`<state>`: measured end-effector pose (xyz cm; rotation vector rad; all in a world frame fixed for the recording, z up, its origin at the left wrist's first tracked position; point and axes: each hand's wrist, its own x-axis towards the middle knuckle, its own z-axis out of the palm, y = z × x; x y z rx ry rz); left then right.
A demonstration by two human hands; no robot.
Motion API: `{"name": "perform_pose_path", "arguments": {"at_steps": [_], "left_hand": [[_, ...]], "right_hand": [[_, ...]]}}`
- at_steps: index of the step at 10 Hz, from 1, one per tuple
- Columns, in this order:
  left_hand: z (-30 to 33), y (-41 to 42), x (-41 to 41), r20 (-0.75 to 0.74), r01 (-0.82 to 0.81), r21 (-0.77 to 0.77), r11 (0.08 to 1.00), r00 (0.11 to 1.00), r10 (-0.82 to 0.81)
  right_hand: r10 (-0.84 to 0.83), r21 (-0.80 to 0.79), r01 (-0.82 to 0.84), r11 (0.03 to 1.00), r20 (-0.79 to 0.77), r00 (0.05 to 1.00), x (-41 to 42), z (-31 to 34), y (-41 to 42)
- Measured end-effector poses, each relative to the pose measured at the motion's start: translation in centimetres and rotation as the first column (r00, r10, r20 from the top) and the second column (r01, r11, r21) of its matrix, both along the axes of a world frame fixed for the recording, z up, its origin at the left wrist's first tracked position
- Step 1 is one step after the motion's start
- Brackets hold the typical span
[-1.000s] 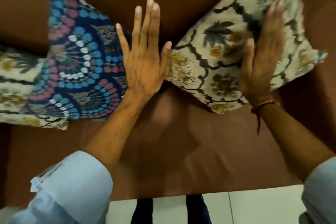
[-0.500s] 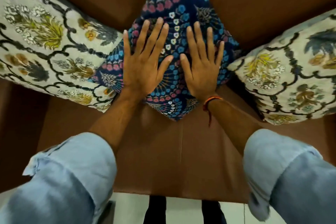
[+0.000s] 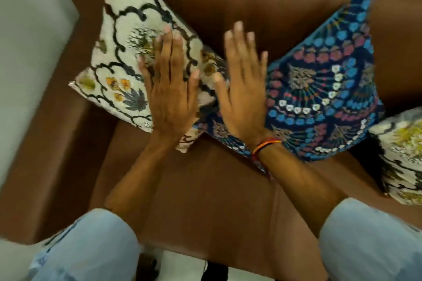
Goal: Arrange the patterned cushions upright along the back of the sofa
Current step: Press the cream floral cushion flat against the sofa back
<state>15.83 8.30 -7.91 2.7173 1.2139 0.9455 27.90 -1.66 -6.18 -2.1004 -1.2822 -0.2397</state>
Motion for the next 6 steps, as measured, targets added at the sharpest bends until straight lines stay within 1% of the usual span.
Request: {"name": "perform_pose_path", "arguments": {"at_steps": [1, 2, 3, 4, 5, 6], "left_hand": [[-1.2, 3.0, -3.6, -0.148, -0.022, 0.045, 0.999, 0.989, 0.029], [-2.8, 6.1, -4.9, -0.237, -0.003, 0.072, 0.997, 0.971, 0.021], [-3.8, 8.8, -4.4, -0.237, -0.001, 0.114, 0.994, 0.971, 0.028], [-4.6, 9.9, -4.3, -0.219, 0.017, 0.142, 0.99, 0.976, 0.014], [-4.1, 10.4, -4.5, -0.163, -0.046, 0.107, 0.993, 0.985, 0.063], [-2.5, 10.9, -4.9, 0.013, -0.222, -0.189, 0.956, 0.973, 0.228]], "right_hand": [[0.112, -0.108, -0.11, 0.988, 0.013, 0.994, -4.9, -1.4, 4.3], [0.066, -0.157, -0.054, 0.986, 0.071, 0.995, -6.8, -3.0, 7.5], [0.031, -0.158, -0.007, 0.987, 0.149, 0.988, -5.5, -4.6, 9.6], [0.06, -0.185, -0.016, 0.983, 0.232, 0.971, -3.8, -5.4, 10.0], [0.048, -0.196, -0.005, 0.981, 0.217, 0.975, -2.6, -4.7, 10.1], [-0.029, -0.248, 0.05, 0.967, 0.09, 0.996, -1.8, -2.2, 9.7]]}}
